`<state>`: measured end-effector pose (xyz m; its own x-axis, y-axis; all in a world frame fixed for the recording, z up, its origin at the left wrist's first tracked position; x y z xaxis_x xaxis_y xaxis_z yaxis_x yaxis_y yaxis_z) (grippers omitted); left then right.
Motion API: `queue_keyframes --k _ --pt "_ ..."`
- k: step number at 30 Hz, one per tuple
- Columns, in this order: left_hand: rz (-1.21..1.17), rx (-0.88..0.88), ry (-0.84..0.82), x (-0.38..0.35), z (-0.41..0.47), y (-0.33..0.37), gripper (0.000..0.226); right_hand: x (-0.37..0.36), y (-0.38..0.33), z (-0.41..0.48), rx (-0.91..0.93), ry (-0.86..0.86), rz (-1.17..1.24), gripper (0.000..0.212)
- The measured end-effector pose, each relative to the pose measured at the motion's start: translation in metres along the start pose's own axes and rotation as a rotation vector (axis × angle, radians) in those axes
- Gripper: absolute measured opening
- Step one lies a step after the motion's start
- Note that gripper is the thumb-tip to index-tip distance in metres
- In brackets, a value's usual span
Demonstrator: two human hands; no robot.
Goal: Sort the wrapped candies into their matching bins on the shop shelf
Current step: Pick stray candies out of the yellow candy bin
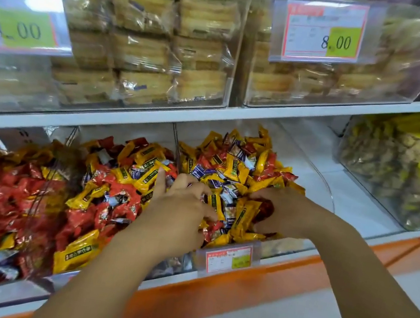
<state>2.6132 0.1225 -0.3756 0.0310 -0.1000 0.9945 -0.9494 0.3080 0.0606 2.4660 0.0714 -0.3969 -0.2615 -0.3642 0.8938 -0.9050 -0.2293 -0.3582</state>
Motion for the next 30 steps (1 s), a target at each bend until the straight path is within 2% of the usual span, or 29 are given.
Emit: queue_keyframes --k 4,8,11,13,17,19,24,26,28,30 --pt "0.116 0.047 0.024 0.000 0.002 0.002 0.053 0.001 0.001 0.003 0.007 0.078 0.043 0.055" --pt "0.185 0.107 0.045 0.002 0.002 0.002 0.046 0.012 0.008 -0.001 0.010 0.184 0.133 0.037" --pt "0.252 0.169 0.047 0.001 0.001 0.002 0.037 0.028 0.019 -0.008 0.005 0.270 0.374 0.021" --pt "0.263 0.191 0.061 0.002 0.002 0.002 0.031 0.036 0.029 -0.014 -0.021 0.313 0.602 0.022" --pt "0.203 0.165 0.065 0.003 0.001 0.003 0.027 0.048 0.039 -0.021 0.012 0.344 0.723 0.020" --pt "0.150 0.160 0.087 0.004 0.000 0.002 0.023 0.045 0.038 -0.021 0.018 0.299 0.659 0.023" --pt "0.064 0.151 0.128 0.006 0.000 0.001 0.018 0.027 0.022 -0.013 0.042 0.139 0.157 0.027" --pt "0.075 0.143 0.121 0.006 0.001 0.001 0.019 0.016 0.018 -0.011 0.030 0.046 0.076 0.024" --pt "0.111 0.139 0.098 0.005 0.002 0.002 0.023 0.002 0.012 -0.007 0.028 -0.042 -0.091 0.025" --pt "0.184 0.145 0.073 0.003 0.003 0.003 0.032 -0.008 0.007 -0.001 0.037 -0.073 -0.276 0.017"
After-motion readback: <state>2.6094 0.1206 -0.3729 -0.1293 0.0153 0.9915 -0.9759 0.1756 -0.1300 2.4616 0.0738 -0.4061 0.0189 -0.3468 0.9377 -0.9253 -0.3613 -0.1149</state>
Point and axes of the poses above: each hand's wrist, its own z-axis towards the middle knuckle, its own x-axis out of the back of the hand, y = z × x, the point moved 10 cm from there along z, towards the middle knuckle, and after that the axes turned 1 degree about x, right-handed, at the moved point
